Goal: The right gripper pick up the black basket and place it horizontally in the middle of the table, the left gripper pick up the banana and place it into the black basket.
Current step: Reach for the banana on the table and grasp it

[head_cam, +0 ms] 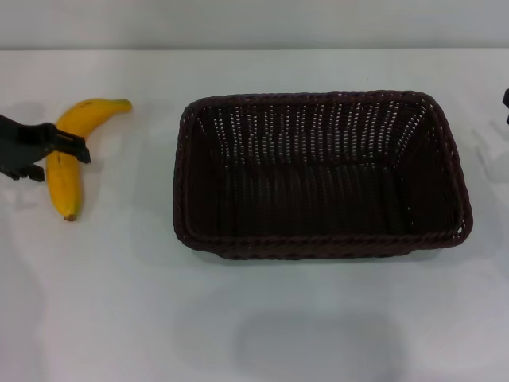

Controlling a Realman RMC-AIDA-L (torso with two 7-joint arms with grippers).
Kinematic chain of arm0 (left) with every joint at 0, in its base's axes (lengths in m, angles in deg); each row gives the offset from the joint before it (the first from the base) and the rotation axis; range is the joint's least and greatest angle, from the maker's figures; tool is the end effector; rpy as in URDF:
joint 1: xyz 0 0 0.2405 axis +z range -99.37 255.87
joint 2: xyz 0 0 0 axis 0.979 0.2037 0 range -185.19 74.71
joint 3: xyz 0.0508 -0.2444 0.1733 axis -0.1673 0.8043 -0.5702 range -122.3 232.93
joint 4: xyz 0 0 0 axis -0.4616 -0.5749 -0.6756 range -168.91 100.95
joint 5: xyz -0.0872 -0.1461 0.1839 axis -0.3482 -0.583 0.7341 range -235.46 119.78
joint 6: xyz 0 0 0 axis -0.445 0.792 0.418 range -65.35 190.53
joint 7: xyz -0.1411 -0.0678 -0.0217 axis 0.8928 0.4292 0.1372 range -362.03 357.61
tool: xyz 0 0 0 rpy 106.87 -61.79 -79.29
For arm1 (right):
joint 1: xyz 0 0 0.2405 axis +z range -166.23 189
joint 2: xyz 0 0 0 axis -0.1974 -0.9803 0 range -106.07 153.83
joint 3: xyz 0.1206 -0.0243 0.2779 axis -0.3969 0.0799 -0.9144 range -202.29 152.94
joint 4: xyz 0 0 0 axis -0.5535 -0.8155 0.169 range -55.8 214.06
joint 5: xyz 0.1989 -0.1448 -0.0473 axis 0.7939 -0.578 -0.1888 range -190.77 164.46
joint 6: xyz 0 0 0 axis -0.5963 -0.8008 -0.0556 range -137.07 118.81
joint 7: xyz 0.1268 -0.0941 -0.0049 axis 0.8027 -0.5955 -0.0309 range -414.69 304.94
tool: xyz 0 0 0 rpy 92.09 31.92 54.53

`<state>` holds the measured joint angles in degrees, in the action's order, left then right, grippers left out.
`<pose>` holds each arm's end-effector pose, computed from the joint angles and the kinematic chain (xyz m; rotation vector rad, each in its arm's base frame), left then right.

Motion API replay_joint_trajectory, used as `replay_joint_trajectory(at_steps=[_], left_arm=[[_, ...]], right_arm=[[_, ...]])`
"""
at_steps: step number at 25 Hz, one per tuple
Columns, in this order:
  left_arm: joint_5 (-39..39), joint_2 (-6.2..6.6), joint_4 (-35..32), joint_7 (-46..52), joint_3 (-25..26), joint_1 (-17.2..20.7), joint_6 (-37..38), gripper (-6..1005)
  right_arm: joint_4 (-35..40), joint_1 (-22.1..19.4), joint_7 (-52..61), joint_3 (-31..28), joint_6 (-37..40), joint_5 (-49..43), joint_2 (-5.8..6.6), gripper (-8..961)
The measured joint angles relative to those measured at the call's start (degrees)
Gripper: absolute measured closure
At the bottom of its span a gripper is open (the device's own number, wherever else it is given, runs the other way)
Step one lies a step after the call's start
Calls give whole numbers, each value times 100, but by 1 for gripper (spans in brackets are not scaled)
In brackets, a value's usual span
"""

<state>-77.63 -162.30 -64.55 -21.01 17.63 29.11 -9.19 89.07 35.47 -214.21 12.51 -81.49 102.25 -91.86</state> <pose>-0.3506 0.4955 0.0482 -1.8122 -1.8841 0.1028 0.4136 0.3798 -0.0057 -1.8339 0.3091 0.6275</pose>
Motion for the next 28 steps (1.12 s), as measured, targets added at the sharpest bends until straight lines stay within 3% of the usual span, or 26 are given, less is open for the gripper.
replay_joint_trajectory(at_steps=[8,21,28], left_arm=[[7,-20,237,139,-403,-79,33,230],[144,-62,203,110,-436,-48,45,259],[287,-71,201,-8,-442,-100,-25,445]], right_arm=[[12,-11,-19,11,19,-1,9,626],[36,-86,-65,-14,7,-9,23,623],[22,-89,-65,-10,13,-9,25,622]])
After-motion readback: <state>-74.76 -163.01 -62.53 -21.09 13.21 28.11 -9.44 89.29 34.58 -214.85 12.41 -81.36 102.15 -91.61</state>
